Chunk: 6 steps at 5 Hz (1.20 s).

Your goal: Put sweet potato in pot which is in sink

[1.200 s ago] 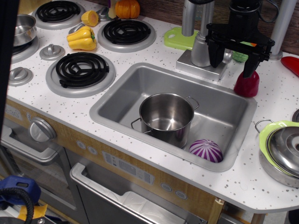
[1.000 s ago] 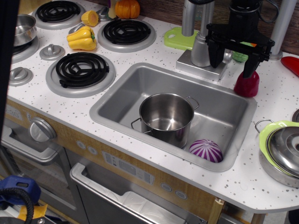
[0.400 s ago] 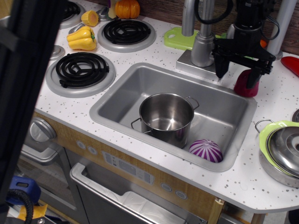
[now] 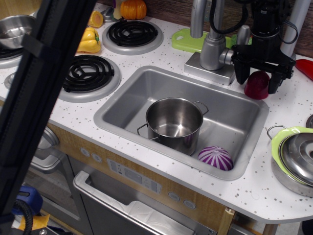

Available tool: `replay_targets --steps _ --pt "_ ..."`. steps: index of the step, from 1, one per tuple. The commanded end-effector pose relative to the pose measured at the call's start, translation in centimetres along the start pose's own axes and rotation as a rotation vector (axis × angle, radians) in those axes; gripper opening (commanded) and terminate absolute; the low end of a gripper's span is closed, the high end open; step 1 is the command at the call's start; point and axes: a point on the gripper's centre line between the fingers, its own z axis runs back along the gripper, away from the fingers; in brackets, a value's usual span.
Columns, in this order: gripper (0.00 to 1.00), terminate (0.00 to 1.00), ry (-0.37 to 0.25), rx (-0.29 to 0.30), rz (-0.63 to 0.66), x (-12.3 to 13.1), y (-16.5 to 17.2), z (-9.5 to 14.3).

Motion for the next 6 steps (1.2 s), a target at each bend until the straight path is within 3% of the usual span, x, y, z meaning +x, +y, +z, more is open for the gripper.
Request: replay_targets --steps 1,2,3,4,6 --pt "1.00 0.00 -0.096 0.002 -0.017 2.0 -0.9 1.7" --pt "0.00 0.00 -0.112 -0.011 0.003 2.1 -1.3 1.4" --pt "0.00 0.00 -0.097 -0.002 0.010 1.7 -1.6 2.0" --pt "0.00 0.00 -0.014 0.077 0.007 0.8 -2.1 5.1" --pt "0.00 0.00 0.089 0.158 -0.011 -2.4 -2.2 9.2"
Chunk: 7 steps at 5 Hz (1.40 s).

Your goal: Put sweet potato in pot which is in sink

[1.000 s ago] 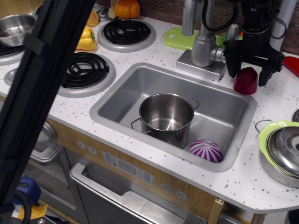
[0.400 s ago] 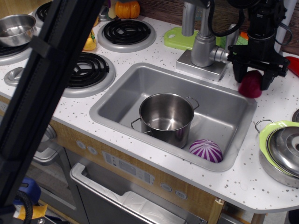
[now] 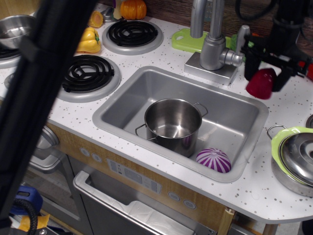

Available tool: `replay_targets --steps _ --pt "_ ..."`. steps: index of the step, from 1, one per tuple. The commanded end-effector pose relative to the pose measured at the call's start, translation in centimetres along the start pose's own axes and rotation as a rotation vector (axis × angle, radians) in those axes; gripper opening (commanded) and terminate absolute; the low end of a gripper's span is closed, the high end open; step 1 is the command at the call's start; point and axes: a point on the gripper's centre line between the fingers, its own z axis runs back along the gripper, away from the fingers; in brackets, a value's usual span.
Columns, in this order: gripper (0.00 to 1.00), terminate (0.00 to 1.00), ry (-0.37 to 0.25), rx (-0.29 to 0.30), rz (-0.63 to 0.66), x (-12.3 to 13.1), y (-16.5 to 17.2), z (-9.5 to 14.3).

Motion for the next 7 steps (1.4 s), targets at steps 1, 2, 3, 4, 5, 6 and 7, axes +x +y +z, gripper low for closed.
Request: replay_targets --steps 1,2,3,4,5,6,7 --pt "0.00 0.00 -0.079 0.050 -0.023 -2.6 1.9 5.1" --pt "0.00 0.00 -0.104 0.067 -0.042 -4.4 3.8 4.4" --pt "0.00 0.00 -0.130 0.072 -0.051 -5.6 5.2 3.3" --pt "0.00 0.00 -0.161 0.082 -0.090 -7.1 7.6 1.9" --pt "0.00 0.00 -0.159 0.076 -0.101 -7.8 9.3 1.5" --pt "1.00 0.00 -0.186 0.102 -0.137 -8.1 10.1 1.3" --pt "1.00 0.00 -0.186 0.102 -0.137 -8.1 10.1 1.3"
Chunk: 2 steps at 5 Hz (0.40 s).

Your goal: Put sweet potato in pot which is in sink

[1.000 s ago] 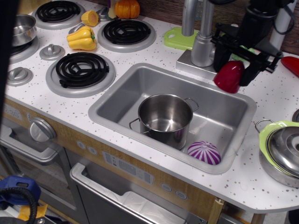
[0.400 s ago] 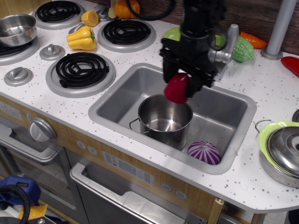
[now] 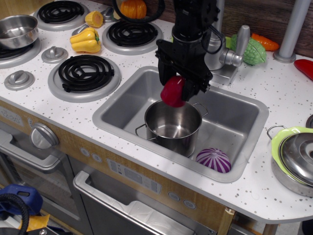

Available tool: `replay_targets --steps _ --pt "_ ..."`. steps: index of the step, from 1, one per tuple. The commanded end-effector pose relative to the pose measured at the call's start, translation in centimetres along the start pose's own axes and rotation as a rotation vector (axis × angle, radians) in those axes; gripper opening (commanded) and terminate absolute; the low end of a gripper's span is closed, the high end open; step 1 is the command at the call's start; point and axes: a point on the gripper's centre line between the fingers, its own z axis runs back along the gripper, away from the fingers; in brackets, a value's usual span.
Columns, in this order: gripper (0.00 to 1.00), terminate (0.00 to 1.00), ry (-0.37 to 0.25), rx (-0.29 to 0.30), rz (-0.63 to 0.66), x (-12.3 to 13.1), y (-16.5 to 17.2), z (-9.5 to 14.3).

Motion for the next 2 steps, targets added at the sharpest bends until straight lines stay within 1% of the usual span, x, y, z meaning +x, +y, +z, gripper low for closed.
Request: replay_targets --steps 1,2 --pt "1.00 0.00 -0.062 0.019 0.014 0.60 0.80 2.06" --pt "1.00 1.00 -0.062 0.019 0.014 0.60 0.80 2.06"
